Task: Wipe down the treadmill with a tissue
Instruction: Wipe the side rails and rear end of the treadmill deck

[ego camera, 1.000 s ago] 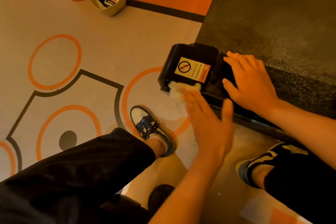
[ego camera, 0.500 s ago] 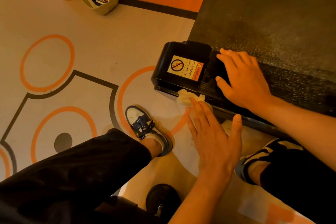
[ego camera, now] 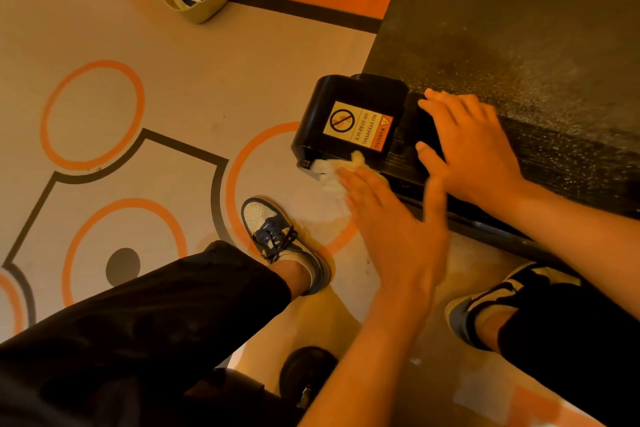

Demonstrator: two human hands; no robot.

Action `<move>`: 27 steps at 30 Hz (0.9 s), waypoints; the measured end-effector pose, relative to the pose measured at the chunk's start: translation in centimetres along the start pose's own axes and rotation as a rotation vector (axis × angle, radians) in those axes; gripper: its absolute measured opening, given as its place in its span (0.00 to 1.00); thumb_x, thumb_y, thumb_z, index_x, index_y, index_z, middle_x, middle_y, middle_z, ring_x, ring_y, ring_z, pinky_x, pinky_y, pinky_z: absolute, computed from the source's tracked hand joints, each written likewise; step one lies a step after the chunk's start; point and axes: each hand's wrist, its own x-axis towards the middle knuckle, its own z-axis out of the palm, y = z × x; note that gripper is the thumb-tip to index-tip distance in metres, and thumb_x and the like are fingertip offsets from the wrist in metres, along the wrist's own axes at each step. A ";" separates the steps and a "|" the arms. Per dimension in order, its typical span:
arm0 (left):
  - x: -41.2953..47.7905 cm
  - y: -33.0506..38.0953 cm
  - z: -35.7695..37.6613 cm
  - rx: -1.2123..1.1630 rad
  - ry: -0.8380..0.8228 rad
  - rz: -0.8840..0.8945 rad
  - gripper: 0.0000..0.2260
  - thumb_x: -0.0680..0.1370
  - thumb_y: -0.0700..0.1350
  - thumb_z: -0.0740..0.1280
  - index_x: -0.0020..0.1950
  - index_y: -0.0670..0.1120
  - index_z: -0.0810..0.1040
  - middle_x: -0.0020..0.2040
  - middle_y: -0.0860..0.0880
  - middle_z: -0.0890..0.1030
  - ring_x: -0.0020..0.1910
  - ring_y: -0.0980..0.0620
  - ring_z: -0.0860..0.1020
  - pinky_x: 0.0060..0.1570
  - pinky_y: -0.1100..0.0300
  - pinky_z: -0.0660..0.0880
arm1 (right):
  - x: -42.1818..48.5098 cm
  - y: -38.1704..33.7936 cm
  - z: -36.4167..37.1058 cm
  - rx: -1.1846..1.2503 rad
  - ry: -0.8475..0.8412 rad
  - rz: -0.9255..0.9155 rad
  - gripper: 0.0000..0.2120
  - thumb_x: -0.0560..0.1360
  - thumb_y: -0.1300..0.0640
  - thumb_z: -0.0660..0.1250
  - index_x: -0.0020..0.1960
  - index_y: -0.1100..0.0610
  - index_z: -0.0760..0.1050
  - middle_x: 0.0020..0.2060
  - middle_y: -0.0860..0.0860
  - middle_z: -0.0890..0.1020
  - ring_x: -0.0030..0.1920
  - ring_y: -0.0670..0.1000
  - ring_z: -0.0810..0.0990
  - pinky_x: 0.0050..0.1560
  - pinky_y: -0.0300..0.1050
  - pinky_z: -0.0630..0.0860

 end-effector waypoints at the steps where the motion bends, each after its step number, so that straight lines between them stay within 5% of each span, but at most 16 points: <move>1: -1.2 0.4 0.4 -0.002 -0.049 0.003 0.51 0.72 0.81 0.40 0.82 0.50 0.30 0.81 0.53 0.26 0.78 0.60 0.26 0.81 0.52 0.34 | 0.0 0.0 0.0 -0.001 0.002 -0.004 0.31 0.79 0.44 0.57 0.77 0.60 0.67 0.77 0.57 0.70 0.74 0.60 0.68 0.71 0.60 0.65; 10: 6.5 -0.5 -4.7 -0.139 0.142 -0.132 0.48 0.74 0.74 0.47 0.85 0.46 0.38 0.84 0.47 0.36 0.82 0.53 0.33 0.81 0.51 0.34 | -0.1 0.0 0.0 0.004 0.011 -0.005 0.30 0.79 0.45 0.57 0.76 0.60 0.67 0.76 0.57 0.70 0.74 0.61 0.68 0.71 0.61 0.66; 16: 0.4 -0.8 -1.3 0.106 -0.033 0.135 0.49 0.74 0.80 0.42 0.83 0.48 0.32 0.80 0.52 0.25 0.79 0.55 0.27 0.80 0.53 0.33 | -0.1 -0.1 -0.1 -0.007 0.002 0.000 0.31 0.79 0.44 0.57 0.77 0.60 0.67 0.77 0.56 0.69 0.74 0.60 0.68 0.72 0.61 0.65; 23: 5.9 0.7 -3.2 0.374 -0.038 0.267 0.53 0.72 0.80 0.38 0.85 0.45 0.50 0.85 0.45 0.48 0.84 0.49 0.44 0.83 0.48 0.45 | 0.0 -0.1 0.0 0.008 -0.002 -0.003 0.30 0.80 0.46 0.55 0.77 0.60 0.67 0.77 0.57 0.69 0.75 0.61 0.67 0.72 0.61 0.65; 27: 4.6 0.3 -2.7 0.484 -0.239 0.462 0.51 0.73 0.79 0.39 0.85 0.44 0.51 0.85 0.46 0.47 0.83 0.54 0.41 0.78 0.61 0.32 | 0.1 0.2 0.3 0.018 0.023 0.001 0.29 0.81 0.49 0.53 0.78 0.60 0.66 0.76 0.58 0.70 0.74 0.60 0.68 0.72 0.60 0.66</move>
